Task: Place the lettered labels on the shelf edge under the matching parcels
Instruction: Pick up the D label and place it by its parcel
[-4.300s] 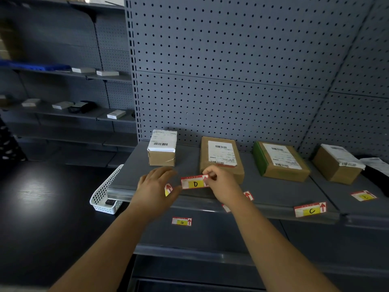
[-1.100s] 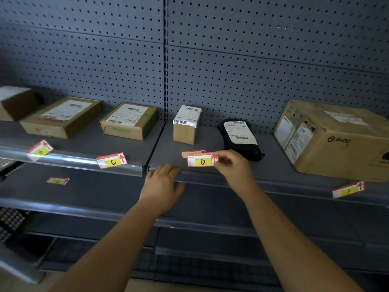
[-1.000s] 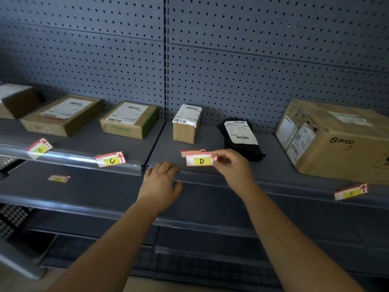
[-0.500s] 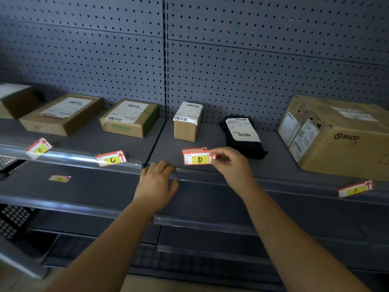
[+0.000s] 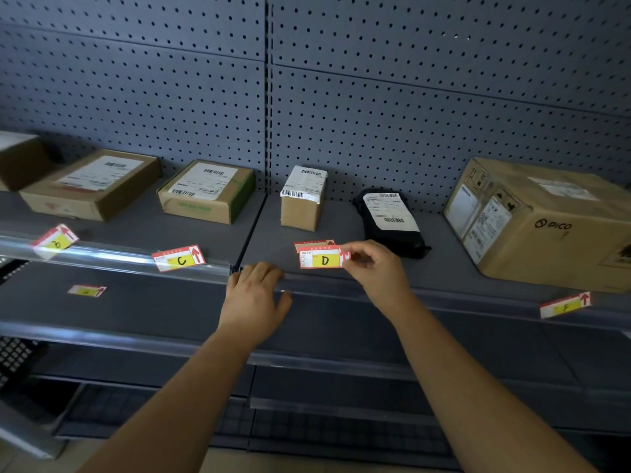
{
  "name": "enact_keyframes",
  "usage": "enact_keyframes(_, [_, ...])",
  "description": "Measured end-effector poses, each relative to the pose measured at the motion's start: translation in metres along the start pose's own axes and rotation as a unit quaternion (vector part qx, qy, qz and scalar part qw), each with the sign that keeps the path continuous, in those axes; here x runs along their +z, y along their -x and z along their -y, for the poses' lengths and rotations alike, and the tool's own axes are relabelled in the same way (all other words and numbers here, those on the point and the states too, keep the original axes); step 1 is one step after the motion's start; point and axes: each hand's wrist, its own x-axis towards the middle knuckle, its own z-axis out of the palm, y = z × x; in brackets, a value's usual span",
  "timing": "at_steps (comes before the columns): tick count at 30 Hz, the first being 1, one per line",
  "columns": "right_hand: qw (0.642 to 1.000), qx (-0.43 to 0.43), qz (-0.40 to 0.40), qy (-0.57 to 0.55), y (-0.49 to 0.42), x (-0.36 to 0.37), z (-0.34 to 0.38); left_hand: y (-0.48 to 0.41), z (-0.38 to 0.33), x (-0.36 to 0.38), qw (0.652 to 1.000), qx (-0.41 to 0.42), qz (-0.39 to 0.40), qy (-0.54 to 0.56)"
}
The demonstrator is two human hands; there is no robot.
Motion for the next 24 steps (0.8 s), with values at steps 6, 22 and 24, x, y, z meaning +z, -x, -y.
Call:
enact_keyframes(6, [1.0, -0.003, 0.003, -0.005, -0.002, -0.003, -0.001, 0.002, 0.0, 0.006, 1.0, -0.009, -0.009, -0.007])
enact_keyframes(22, [1.0, -0.014, 0.005, -0.007, -0.004, -0.005, -0.005, 0.01, -0.006, 0.007, 0.999, -0.029, -0.007, -0.031])
enact_keyframes(24, [1.0, -0.012, 0.005, -0.006, -0.004, -0.006, -0.006, 0.009, -0.006, 0.007, 0.999, -0.027, -0.005, -0.033])
